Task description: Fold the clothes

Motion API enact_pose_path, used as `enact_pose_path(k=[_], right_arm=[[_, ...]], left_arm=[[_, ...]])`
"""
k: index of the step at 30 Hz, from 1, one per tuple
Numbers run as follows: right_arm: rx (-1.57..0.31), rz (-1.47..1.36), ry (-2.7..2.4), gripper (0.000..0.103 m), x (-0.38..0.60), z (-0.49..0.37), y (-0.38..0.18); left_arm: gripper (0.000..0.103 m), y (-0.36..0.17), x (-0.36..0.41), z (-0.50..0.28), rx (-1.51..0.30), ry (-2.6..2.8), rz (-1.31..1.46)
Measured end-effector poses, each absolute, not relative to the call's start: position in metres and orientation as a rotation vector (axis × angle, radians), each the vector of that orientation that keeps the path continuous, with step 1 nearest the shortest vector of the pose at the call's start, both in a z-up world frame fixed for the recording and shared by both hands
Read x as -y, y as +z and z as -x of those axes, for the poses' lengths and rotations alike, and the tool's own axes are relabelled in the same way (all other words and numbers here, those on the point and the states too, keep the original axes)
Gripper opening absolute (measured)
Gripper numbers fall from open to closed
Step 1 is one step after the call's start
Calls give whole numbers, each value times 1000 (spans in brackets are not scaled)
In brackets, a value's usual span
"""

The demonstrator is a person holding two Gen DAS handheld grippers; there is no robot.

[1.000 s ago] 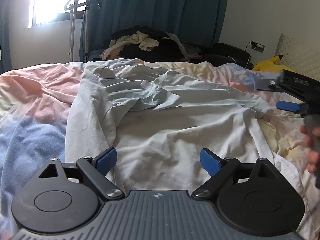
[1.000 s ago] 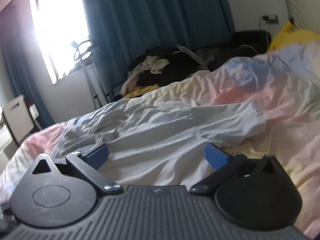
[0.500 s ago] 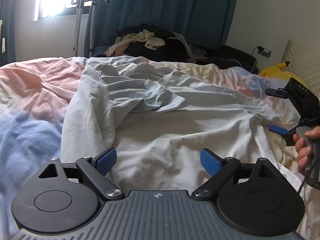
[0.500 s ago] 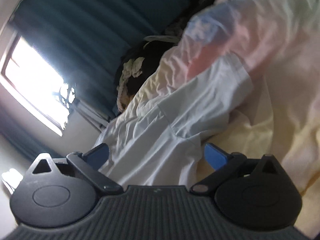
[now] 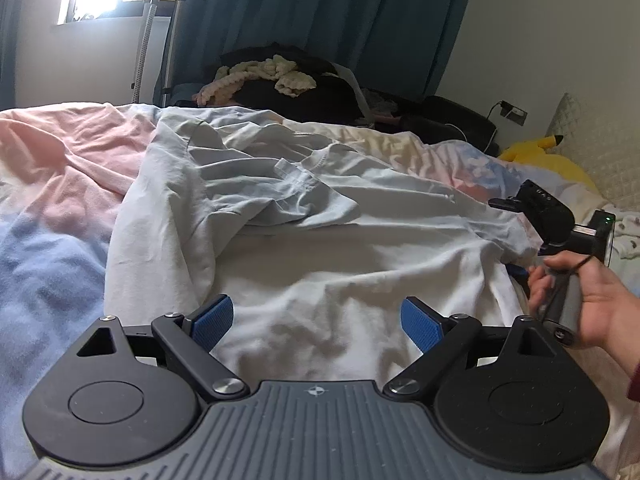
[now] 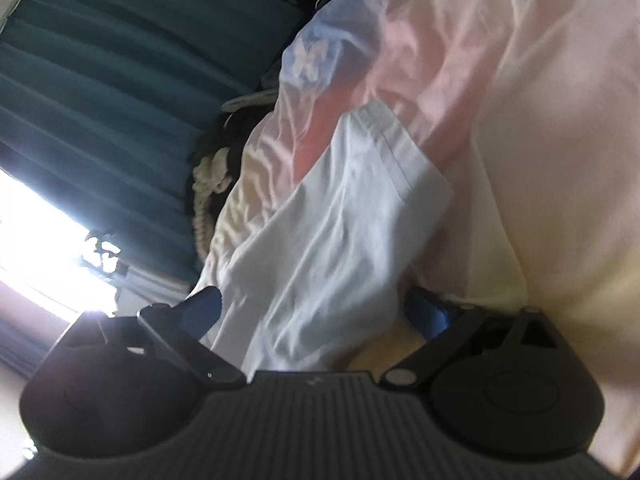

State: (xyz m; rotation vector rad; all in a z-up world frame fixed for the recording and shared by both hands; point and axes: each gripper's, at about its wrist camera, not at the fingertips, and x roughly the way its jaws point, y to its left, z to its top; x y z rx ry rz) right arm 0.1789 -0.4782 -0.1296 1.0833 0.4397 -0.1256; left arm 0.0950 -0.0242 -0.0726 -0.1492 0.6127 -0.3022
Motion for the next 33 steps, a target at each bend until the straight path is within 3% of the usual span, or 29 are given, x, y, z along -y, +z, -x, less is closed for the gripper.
enact_pose_path(k=[1, 3, 5, 7, 16, 24, 27, 31, 33], right_arm=[[-432, -1062, -149, 94, 477, -183, -127], [-414, -1027, -193, 71, 476, -188, -121], [-412, -999, -233, 31, 474, -192, -116], [-417, -929, -272, 12, 471, -196, -108], [-312, -247, -117, 8, 340, -219, -27], [-478, 173, 140, 9, 193, -249, -67], [-509, 219, 181, 17, 173, -245, -79], [-501, 211, 238, 39, 171, -223, -67], [-483, 183, 261, 43, 177, -210, -51]], left_arm=[[93, -72, 22, -96, -610, -298, 153], [93, -72, 16, -99, -610, -280, 168], [93, -70, 9, -102, -610, -275, 196], [93, -68, 4, -105, -613, -267, 213], [93, -57, -53, -123, -596, -118, 325], [93, -53, -89, -129, -548, -50, 383], [93, -55, -91, -131, -550, -53, 374], [93, -55, -87, -131, -548, -94, 361], [93, -53, -81, -130, -538, -113, 330]])
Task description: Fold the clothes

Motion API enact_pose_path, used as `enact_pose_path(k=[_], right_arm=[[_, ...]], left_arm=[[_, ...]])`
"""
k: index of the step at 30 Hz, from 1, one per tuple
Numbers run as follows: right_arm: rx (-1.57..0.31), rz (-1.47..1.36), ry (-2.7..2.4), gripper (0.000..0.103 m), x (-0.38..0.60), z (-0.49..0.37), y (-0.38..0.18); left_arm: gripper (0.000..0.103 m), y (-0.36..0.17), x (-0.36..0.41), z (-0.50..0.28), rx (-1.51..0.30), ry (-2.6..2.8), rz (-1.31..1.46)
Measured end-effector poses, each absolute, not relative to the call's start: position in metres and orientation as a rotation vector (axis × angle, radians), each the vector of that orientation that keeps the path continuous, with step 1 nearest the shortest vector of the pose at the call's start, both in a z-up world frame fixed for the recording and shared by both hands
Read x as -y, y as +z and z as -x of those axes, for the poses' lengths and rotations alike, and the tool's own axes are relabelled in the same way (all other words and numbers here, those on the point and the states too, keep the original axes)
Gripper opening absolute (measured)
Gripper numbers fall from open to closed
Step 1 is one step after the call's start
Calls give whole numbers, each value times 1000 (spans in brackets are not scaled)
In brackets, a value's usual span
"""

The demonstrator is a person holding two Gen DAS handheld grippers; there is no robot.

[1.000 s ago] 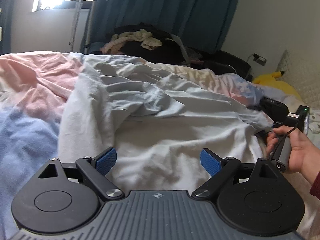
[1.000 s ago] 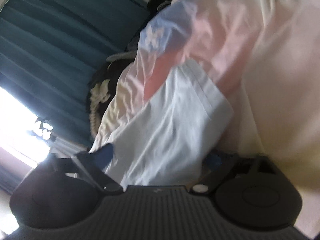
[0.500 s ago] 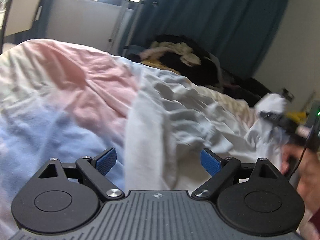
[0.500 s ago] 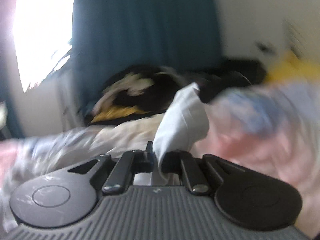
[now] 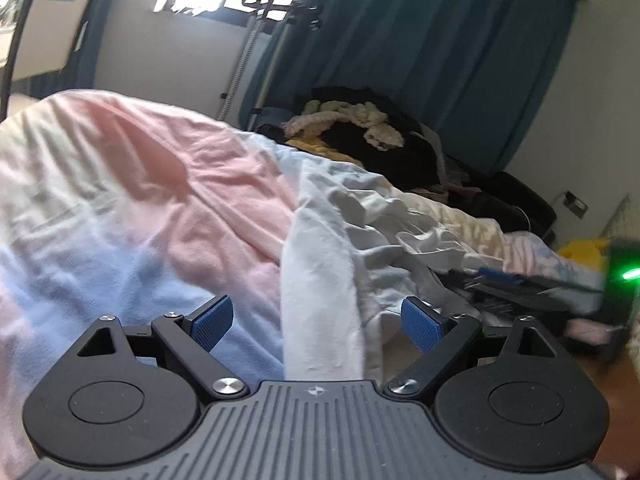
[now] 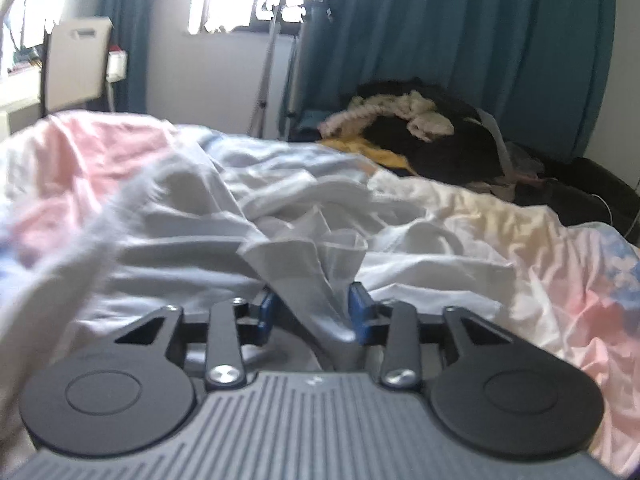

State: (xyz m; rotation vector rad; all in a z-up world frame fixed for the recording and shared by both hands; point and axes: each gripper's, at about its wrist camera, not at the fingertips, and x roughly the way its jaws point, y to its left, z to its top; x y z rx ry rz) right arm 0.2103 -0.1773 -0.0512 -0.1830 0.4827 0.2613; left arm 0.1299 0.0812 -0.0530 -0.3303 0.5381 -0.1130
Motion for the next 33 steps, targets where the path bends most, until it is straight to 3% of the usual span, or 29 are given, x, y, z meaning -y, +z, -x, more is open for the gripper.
enact_pose_path(k=[8, 16, 26, 33], right_arm=[[-459, 3, 237, 44, 243, -99, 4], [-471, -274, 166, 45, 317, -10, 2], [-451, -553, 106, 46, 384, 20, -17], [-315, -595, 20, 46, 414, 39, -6]], left_arm=[[93, -47, -60, -114, -525, -189, 269], [93, -46, -36, -74, -523, -268, 204], [93, -43, 15, -53, -561, -373, 166], [90, -30, 75, -42, -621, -487, 201]])
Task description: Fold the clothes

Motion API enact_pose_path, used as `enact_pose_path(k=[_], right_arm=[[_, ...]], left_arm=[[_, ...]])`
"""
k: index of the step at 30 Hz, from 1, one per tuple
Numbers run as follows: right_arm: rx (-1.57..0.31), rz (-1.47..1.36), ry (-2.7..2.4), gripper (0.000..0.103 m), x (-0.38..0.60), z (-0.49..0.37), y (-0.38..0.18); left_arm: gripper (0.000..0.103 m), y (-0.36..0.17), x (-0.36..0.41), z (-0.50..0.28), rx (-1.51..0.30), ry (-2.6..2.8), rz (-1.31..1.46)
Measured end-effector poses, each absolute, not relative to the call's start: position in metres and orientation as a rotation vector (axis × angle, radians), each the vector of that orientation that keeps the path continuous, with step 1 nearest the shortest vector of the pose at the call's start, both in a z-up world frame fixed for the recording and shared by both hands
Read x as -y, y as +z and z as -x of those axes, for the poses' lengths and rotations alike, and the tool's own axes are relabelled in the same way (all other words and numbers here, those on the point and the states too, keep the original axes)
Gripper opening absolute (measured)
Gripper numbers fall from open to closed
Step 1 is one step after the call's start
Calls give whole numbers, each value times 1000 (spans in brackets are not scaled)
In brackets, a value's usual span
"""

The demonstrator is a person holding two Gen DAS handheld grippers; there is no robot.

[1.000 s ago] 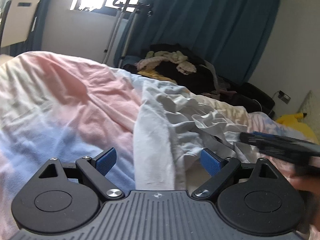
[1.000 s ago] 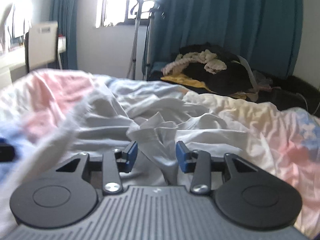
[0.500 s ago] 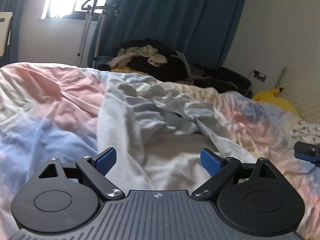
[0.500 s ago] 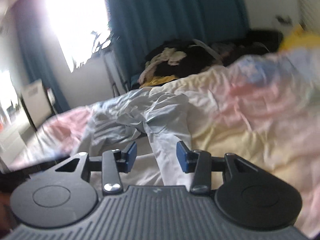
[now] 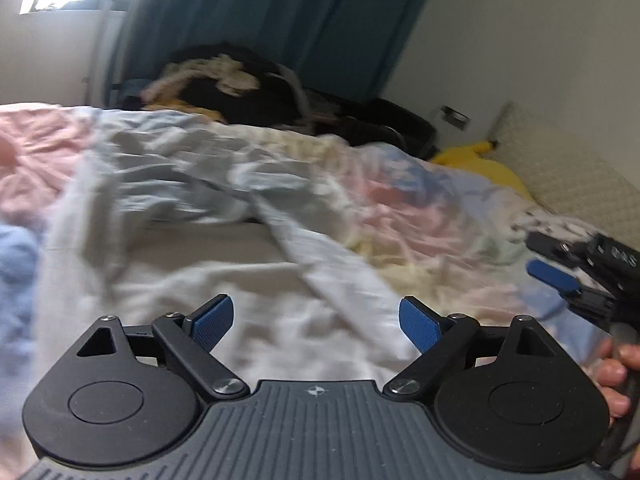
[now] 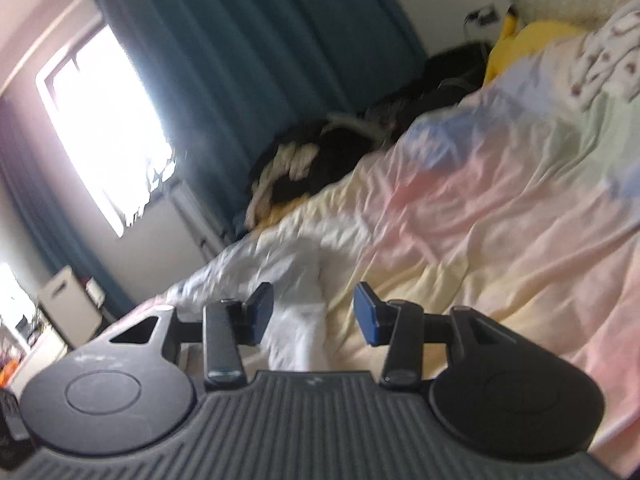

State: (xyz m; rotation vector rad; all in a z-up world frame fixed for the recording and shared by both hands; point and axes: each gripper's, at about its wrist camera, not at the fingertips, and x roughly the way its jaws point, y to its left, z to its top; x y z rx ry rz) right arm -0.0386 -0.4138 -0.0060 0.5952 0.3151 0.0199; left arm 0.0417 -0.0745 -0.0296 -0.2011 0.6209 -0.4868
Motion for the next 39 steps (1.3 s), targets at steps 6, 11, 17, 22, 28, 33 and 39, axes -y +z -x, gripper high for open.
enact_pose_path(k=[6, 11, 17, 22, 28, 33, 39], right_arm=[[-282, -706, -49, 50, 448, 47, -19], [-292, -751, -56, 50, 458, 47, -27], [-315, -779, 4, 50, 454, 42, -28], [-357, -761, 72, 50, 439, 34, -27], [-424, -730, 124, 50, 418, 23, -29], [-466, -714, 133, 50, 407, 19, -34], [-463, -664, 123, 50, 399, 19, -29]], left_arm=[[72, -42, 148, -42, -705, -556, 141], [17, -66, 175, -48, -795, -540, 108], [3, -53, 133, -53, -814, -579, 254], [3, -48, 84, -60, -862, -576, 370], [3, -82, 47, -77, -920, -535, 447], [6, -71, 47, -67, -876, -535, 419], [60, -53, 52, -25, -852, -548, 406]])
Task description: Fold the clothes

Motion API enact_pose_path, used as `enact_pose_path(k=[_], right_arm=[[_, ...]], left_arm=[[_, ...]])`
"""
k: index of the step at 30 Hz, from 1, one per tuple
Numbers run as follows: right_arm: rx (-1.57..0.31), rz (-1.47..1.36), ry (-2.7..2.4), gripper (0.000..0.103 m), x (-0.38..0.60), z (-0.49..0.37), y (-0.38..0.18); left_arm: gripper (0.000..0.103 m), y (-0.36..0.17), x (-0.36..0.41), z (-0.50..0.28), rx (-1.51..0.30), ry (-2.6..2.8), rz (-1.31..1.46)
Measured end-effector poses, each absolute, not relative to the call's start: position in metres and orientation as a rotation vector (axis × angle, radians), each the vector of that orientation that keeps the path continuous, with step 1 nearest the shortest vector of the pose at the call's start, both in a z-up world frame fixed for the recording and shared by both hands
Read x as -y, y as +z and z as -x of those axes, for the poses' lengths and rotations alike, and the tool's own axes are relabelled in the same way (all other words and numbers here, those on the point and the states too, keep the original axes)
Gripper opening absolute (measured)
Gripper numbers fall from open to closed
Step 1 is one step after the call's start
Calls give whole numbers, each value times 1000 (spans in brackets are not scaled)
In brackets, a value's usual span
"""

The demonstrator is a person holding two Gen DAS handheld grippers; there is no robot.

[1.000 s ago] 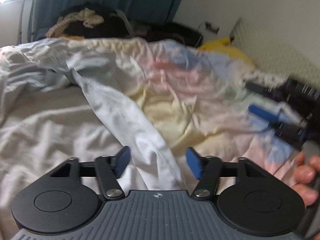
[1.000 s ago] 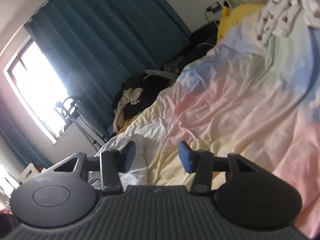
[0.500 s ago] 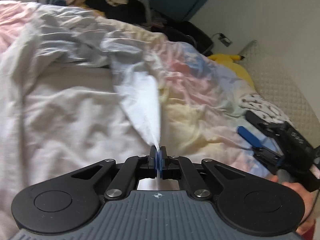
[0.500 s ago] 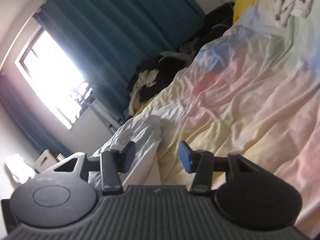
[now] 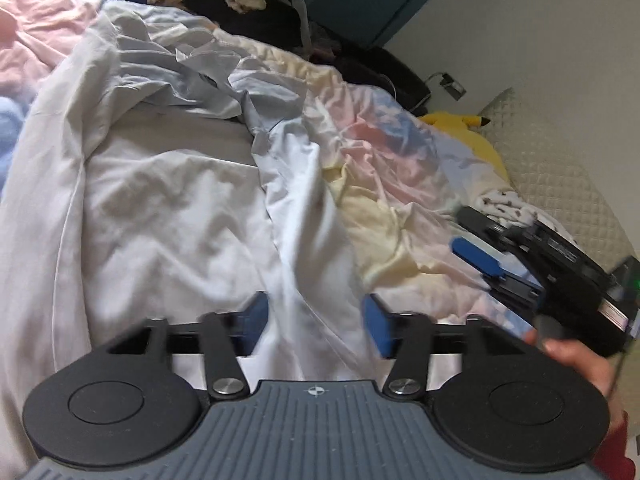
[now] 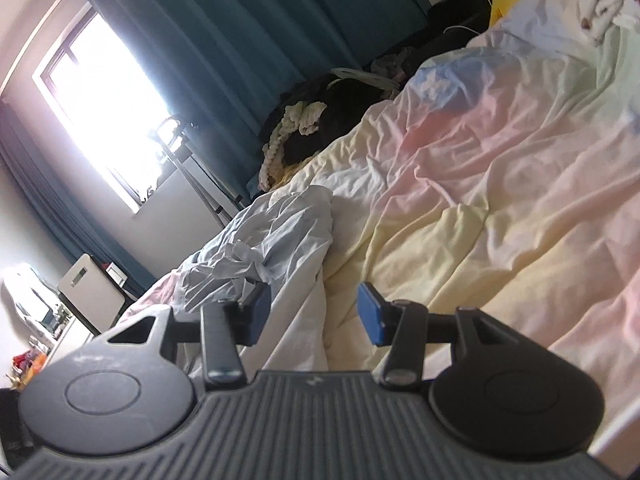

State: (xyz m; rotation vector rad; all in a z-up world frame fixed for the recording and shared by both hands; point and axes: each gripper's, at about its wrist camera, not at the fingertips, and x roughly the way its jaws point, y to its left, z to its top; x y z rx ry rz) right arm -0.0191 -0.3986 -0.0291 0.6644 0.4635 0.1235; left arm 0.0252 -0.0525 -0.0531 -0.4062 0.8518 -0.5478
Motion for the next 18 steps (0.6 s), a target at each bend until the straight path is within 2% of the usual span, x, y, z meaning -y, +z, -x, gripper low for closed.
enact_pose_path(k=[5, 8, 10, 11, 18], right_arm=[[-472, -637, 130, 50, 393, 17, -30], [-467, -630, 137, 50, 393, 17, -28], [-454, -636, 147, 50, 393, 20, -25], [-448, -638, 152, 50, 393, 21, -24], [-429, -641, 175, 50, 393, 27, -19]], left_arm=[[58, -51, 71, 13, -880, -532, 360], [49, -51, 86, 27, -852, -533, 292], [37, -56, 93, 30, -860, -542, 281], [35, -60, 96, 30, -873, -551, 278], [33, -79, 115, 36, -907, -552, 195]])
